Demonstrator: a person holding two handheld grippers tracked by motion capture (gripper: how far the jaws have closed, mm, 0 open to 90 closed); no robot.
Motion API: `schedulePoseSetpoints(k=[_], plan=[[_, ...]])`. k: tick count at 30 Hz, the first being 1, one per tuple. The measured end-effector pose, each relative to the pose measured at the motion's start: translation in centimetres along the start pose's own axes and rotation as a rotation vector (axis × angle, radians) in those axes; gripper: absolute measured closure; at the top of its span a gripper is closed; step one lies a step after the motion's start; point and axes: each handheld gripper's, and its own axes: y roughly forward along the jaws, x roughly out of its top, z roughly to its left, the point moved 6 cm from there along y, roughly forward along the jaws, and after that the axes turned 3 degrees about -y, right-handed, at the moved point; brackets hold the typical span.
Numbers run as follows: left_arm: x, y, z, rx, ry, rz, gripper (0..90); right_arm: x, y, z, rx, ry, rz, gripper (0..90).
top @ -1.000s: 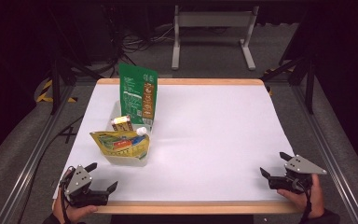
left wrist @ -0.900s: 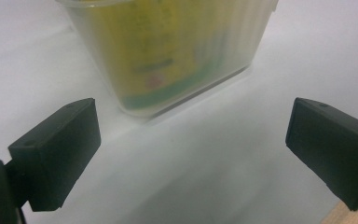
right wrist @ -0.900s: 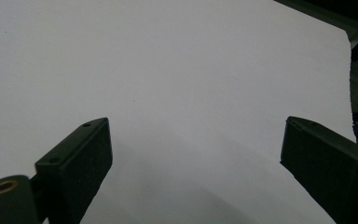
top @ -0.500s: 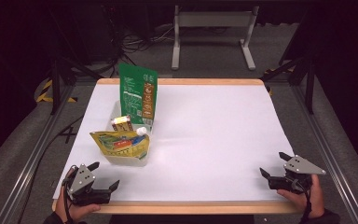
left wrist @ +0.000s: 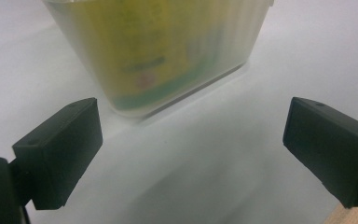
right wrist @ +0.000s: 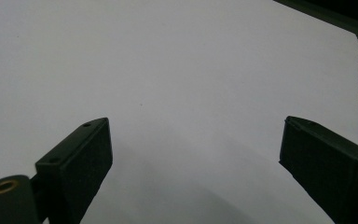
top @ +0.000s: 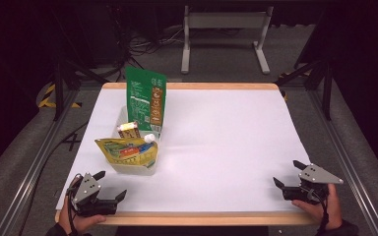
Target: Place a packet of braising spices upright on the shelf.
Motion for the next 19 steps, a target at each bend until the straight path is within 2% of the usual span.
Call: schedulePoseSetpoints(k=[8,13,19], plan=[[-0.01,-0.03,0.21,0.003,-0.011,-0.006,5.2,0.06,0.1,0.21,0.001,-0.018,0.009,10.2],[0.0,0.05,0.4,0.011,-0.011,-0.002,5.7,-0.12,0.14,0.2,0.007,-0.014,0.014,10.4],[0.08,0.19,0.44,0.01,-0.013,-0.004,6.0,-0.03,-0.06,-0.22,-0.028,-0.003,0.001,9.6]])
